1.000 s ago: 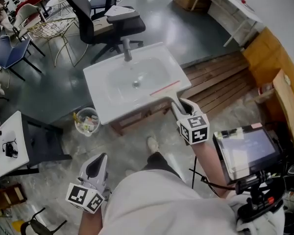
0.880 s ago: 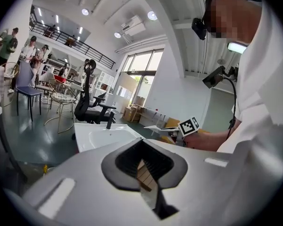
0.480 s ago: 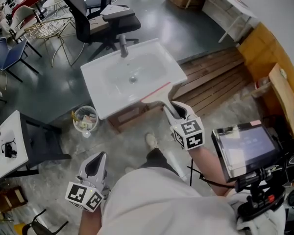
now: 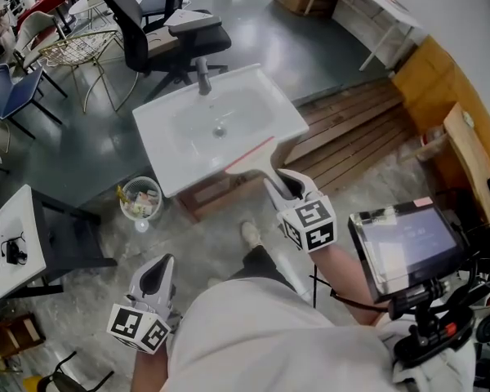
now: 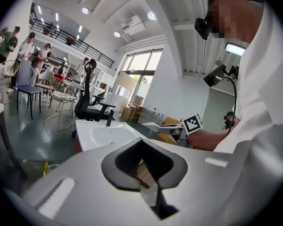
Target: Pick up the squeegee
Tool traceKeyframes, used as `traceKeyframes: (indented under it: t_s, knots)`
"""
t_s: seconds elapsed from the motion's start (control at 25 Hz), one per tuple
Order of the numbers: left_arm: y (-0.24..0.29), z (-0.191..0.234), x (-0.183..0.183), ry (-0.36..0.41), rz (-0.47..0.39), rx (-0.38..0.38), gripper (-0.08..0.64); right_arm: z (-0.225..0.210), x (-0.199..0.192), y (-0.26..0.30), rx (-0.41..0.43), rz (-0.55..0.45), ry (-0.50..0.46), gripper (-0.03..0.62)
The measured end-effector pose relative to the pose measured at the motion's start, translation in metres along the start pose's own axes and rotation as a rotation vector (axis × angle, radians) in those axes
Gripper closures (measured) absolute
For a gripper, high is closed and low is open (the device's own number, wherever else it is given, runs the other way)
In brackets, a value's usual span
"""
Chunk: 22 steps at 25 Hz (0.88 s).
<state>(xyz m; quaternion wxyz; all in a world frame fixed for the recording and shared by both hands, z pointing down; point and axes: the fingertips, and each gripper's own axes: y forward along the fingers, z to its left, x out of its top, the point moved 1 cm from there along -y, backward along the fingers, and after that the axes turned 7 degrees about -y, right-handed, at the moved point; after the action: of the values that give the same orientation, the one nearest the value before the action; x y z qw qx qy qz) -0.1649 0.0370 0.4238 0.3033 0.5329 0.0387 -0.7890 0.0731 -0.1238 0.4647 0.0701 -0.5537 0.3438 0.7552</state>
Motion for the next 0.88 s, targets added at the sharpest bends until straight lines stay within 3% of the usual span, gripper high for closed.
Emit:
traceKeyframes:
  t_s: [0.88]
  knots:
    - [0.0023, 0.0016, -0.0004, 0.001, 0.005, -0.011, 0.552, 0.0069, 0.0079, -0.0005, 0.015, -0.014, -0.003, 0.488]
